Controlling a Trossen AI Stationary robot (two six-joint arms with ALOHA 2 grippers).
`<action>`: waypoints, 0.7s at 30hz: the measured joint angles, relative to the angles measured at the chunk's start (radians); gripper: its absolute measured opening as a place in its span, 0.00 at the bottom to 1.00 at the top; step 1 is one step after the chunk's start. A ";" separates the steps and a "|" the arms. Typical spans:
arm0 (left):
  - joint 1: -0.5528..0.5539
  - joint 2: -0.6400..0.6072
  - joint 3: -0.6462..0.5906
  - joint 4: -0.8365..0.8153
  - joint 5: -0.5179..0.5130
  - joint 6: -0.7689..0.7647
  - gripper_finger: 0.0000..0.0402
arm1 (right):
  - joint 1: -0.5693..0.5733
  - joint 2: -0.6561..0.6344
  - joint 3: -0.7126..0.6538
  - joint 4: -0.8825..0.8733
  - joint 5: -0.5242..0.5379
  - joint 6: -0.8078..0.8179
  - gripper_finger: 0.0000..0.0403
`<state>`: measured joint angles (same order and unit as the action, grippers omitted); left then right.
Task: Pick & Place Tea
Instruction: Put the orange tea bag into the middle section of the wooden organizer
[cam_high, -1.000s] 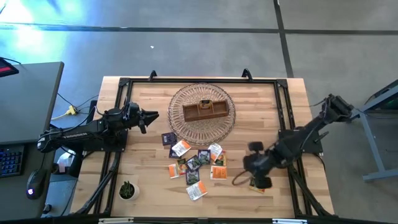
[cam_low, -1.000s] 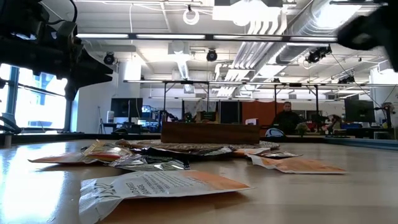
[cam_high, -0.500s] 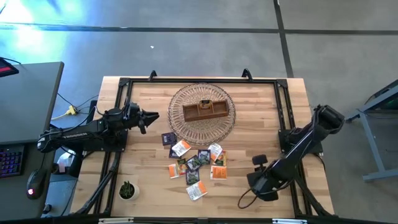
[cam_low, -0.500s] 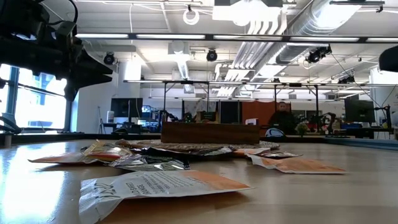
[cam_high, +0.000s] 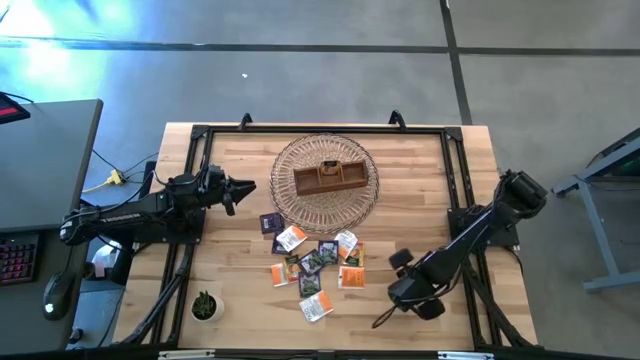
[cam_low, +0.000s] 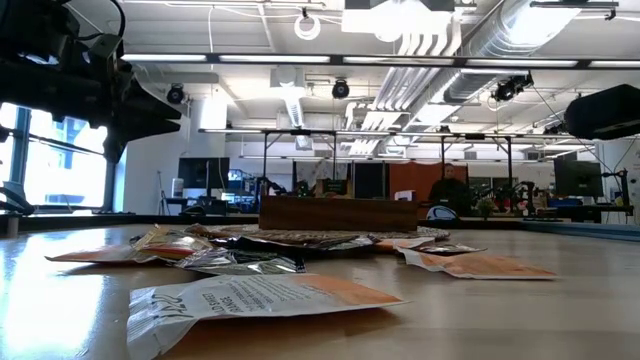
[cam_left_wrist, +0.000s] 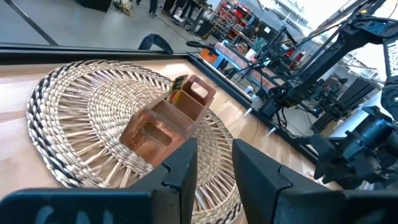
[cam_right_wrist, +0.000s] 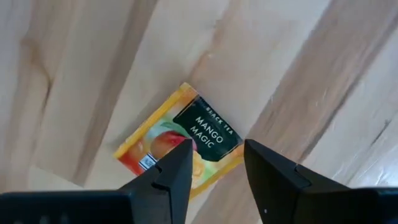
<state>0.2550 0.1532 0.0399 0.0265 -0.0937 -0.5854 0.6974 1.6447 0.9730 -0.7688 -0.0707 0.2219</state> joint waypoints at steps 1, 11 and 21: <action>0.000 0.000 0.000 0.000 0.000 0.000 0.25 | 0.004 0.000 0.000 0.006 0.001 -0.044 0.36; 0.000 0.000 0.000 0.000 -0.002 0.000 0.25 | 0.003 0.000 -0.095 0.107 0.016 -0.254 0.37; 0.000 0.000 0.000 0.000 -0.003 0.004 0.25 | 0.003 -0.018 -0.253 0.300 0.042 -0.395 0.37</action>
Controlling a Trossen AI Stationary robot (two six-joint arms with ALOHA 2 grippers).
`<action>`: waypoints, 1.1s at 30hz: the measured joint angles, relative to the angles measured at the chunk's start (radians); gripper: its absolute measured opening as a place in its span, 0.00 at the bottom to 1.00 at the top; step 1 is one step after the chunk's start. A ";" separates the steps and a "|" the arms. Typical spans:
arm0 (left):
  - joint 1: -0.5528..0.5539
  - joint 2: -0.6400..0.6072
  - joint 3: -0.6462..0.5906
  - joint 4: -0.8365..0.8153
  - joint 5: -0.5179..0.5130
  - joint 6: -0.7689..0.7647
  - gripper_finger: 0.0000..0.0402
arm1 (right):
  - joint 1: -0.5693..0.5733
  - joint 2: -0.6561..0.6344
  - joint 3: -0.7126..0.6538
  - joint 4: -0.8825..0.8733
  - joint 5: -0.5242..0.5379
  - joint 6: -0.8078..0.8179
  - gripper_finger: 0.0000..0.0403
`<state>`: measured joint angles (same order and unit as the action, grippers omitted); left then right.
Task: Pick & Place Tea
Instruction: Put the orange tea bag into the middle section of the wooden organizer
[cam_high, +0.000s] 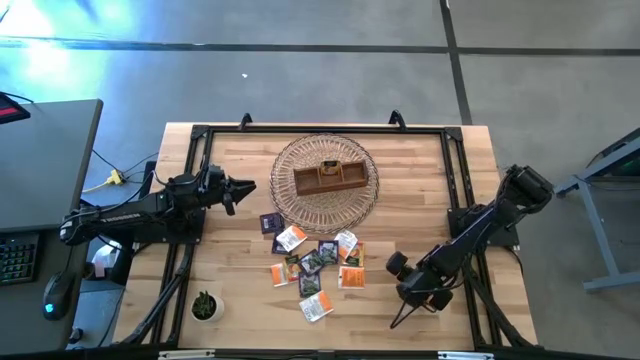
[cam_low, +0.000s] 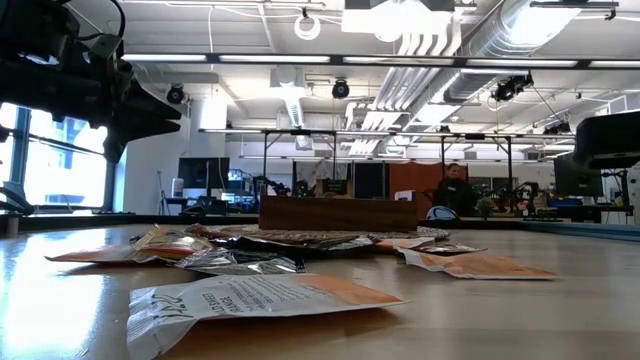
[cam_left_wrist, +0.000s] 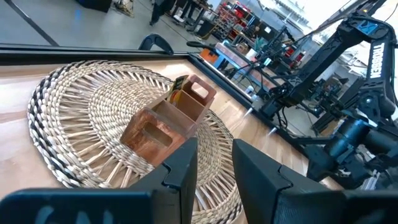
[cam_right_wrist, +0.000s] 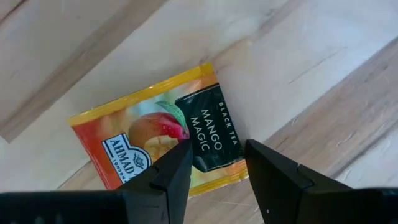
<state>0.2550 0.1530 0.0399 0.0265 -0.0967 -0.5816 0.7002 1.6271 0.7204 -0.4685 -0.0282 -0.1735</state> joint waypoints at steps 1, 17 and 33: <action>0.000 0.000 0.000 0.000 0.000 0.000 0.25 | 0.000 0.000 -0.004 0.001 0.006 -0.016 0.37; 0.000 0.000 0.000 -0.003 -0.002 0.000 0.25 | -0.100 0.003 -0.018 0.159 0.017 0.079 0.02; 0.000 0.000 0.000 -0.009 -0.002 0.053 0.25 | -0.456 -0.183 0.027 0.655 1.172 -0.156 0.01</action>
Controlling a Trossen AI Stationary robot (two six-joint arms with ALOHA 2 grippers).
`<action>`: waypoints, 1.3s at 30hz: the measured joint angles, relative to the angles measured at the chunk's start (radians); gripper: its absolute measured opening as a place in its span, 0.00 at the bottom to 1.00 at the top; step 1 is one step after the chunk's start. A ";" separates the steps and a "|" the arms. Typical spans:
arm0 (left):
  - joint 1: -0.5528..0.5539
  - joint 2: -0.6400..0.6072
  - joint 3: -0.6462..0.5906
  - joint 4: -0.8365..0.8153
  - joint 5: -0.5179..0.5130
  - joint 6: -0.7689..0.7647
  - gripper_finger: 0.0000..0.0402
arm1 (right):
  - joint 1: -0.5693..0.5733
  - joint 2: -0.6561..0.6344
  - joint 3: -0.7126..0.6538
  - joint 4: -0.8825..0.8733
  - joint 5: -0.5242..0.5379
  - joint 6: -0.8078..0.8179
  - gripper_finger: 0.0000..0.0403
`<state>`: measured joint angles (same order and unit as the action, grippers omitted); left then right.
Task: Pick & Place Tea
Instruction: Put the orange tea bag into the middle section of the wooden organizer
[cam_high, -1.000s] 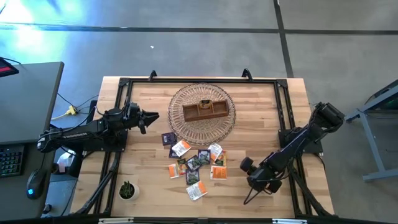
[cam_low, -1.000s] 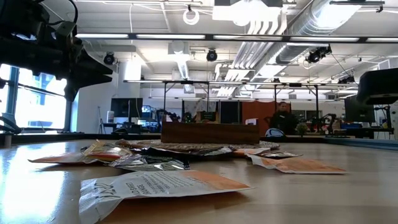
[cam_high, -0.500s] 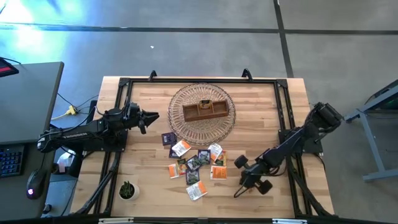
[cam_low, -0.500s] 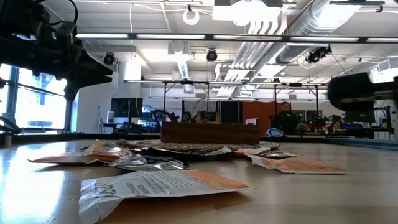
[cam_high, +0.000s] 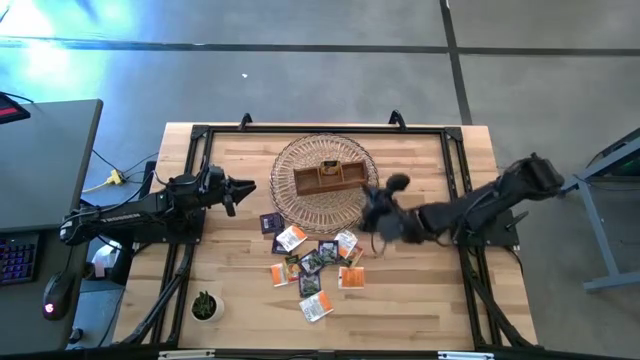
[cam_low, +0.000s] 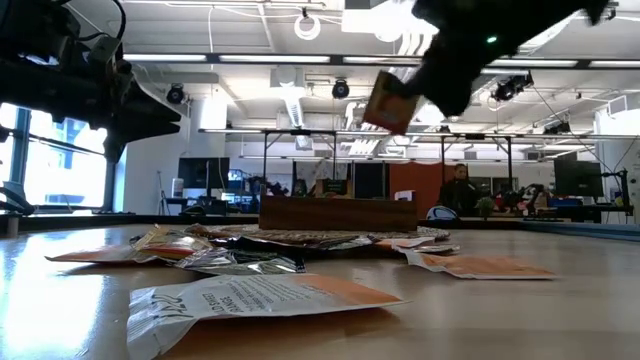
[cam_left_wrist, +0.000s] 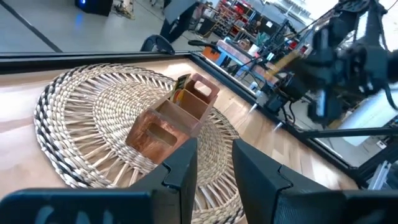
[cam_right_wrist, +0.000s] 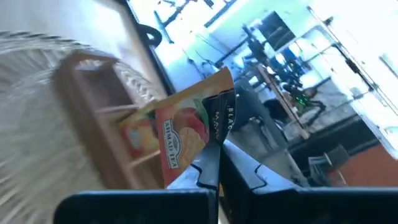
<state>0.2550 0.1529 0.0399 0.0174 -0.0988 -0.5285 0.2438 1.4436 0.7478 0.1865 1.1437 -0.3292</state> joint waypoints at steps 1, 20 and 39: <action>0.000 0.000 0.000 0.000 -0.002 0.000 0.25 | -0.044 0.011 -0.001 0.045 -0.067 -0.040 0.01; 0.000 0.000 0.000 0.002 -0.034 0.000 0.25 | -0.333 0.421 0.023 0.499 -0.424 -0.544 0.02; 0.000 0.000 0.000 0.002 -0.033 0.000 0.25 | -0.376 0.428 0.154 0.490 -0.281 -0.568 0.27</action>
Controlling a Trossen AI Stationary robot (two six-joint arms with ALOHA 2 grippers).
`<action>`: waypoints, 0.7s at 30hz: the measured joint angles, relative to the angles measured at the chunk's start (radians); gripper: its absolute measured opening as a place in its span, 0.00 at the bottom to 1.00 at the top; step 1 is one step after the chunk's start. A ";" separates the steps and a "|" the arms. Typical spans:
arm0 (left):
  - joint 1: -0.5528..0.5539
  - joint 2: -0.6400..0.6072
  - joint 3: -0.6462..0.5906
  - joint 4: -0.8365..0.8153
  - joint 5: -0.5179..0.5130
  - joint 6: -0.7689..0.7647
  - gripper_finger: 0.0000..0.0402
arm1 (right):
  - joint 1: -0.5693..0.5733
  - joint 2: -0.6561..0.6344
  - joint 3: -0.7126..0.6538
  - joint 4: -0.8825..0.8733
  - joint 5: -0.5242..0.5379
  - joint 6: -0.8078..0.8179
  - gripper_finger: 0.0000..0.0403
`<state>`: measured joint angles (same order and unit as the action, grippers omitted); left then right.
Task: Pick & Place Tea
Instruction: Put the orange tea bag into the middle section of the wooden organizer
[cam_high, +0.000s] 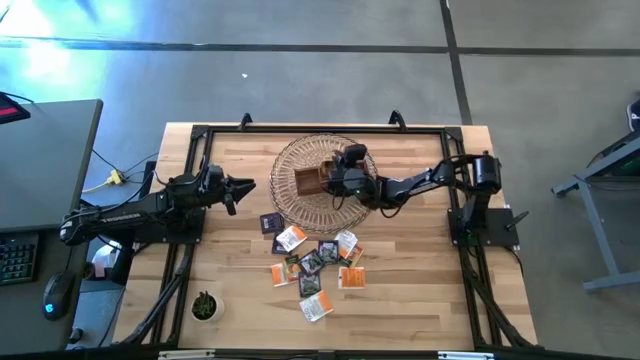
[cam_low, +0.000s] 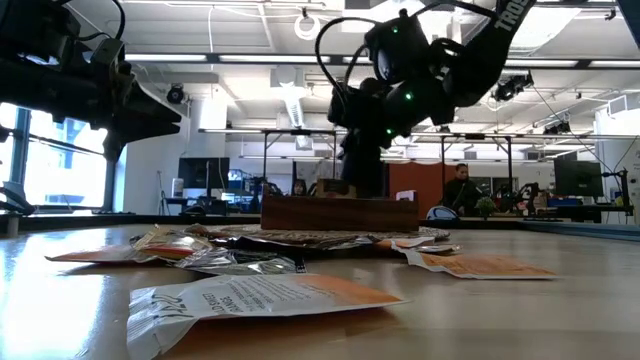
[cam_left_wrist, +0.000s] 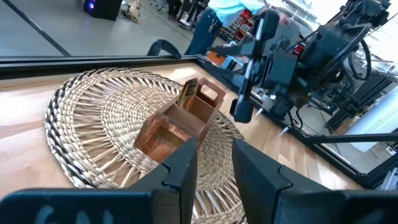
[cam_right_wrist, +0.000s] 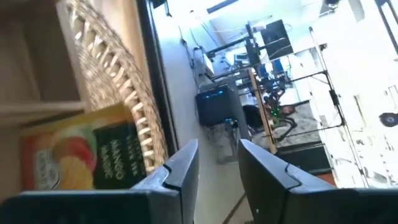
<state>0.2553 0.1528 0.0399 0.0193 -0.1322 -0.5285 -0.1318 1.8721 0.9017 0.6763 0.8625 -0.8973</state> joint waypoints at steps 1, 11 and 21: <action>0.000 0.000 0.000 0.000 0.000 0.000 0.25 | 0.000 0.000 0.005 -0.008 -0.009 0.001 0.27; 0.000 0.000 0.000 0.000 0.001 0.000 0.25 | 0.104 0.000 0.050 -0.098 0.196 -0.173 0.27; 0.000 0.000 0.000 0.000 0.013 -0.003 0.25 | 0.324 -0.108 0.067 -0.567 0.188 0.043 0.27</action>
<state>0.2553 0.1529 0.0399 0.0193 -0.1194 -0.5316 0.1919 1.7644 0.9686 0.1088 1.0502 -0.8539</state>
